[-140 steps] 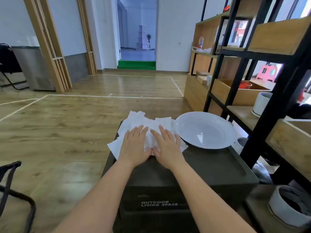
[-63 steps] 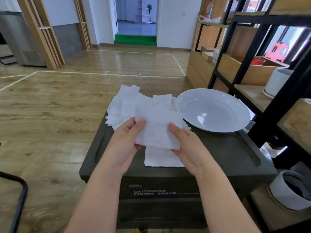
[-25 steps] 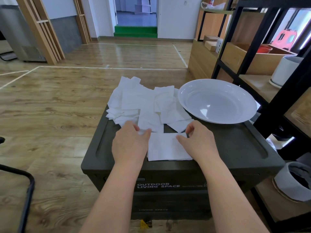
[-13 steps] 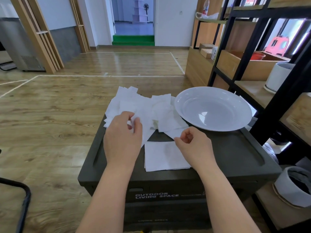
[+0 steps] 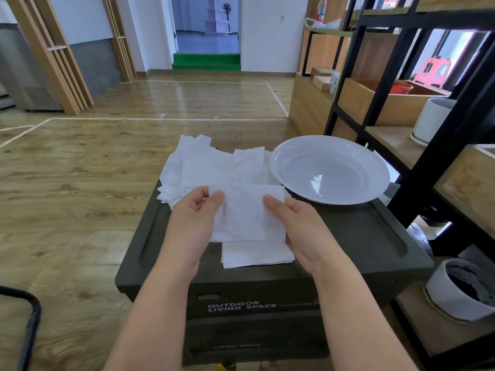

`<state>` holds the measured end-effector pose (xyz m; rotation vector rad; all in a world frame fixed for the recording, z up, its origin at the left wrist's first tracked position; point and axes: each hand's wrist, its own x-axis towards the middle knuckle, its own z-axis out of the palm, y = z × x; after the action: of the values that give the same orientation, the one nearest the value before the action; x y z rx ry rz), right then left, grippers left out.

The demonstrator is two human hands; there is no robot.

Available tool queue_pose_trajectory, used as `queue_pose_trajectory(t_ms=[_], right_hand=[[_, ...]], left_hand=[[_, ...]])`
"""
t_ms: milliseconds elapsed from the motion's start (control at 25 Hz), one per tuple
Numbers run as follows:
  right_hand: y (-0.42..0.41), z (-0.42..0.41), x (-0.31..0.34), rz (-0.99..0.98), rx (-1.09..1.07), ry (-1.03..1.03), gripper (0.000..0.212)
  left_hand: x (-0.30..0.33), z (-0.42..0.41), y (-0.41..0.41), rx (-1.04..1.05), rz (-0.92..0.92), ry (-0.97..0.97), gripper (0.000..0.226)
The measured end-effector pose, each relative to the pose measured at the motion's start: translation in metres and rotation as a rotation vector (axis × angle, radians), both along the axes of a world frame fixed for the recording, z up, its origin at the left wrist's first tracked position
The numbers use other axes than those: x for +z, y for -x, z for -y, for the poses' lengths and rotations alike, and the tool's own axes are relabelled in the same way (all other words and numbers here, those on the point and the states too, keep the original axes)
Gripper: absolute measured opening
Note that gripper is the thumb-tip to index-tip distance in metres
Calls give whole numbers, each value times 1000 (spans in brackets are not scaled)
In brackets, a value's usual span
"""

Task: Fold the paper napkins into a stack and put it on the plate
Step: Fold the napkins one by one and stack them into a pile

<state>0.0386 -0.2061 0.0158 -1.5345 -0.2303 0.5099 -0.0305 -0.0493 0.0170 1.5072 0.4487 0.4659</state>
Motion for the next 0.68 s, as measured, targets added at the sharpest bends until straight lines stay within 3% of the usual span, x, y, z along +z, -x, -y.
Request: queue_pose_trajectory(t_ms=[160,400,680], right_hand=[[-5,-1,-9,189,-144,268,45],[-7,-2,-17,447,-226,582,46],[-12,1,-25,522,-246,722,41]], left_hand=[[-19,5,-6,118,-185,-258,25],[-29,9,-12,172,-286,-596,22],[-33,7,-13,163,-337,-707,18]])
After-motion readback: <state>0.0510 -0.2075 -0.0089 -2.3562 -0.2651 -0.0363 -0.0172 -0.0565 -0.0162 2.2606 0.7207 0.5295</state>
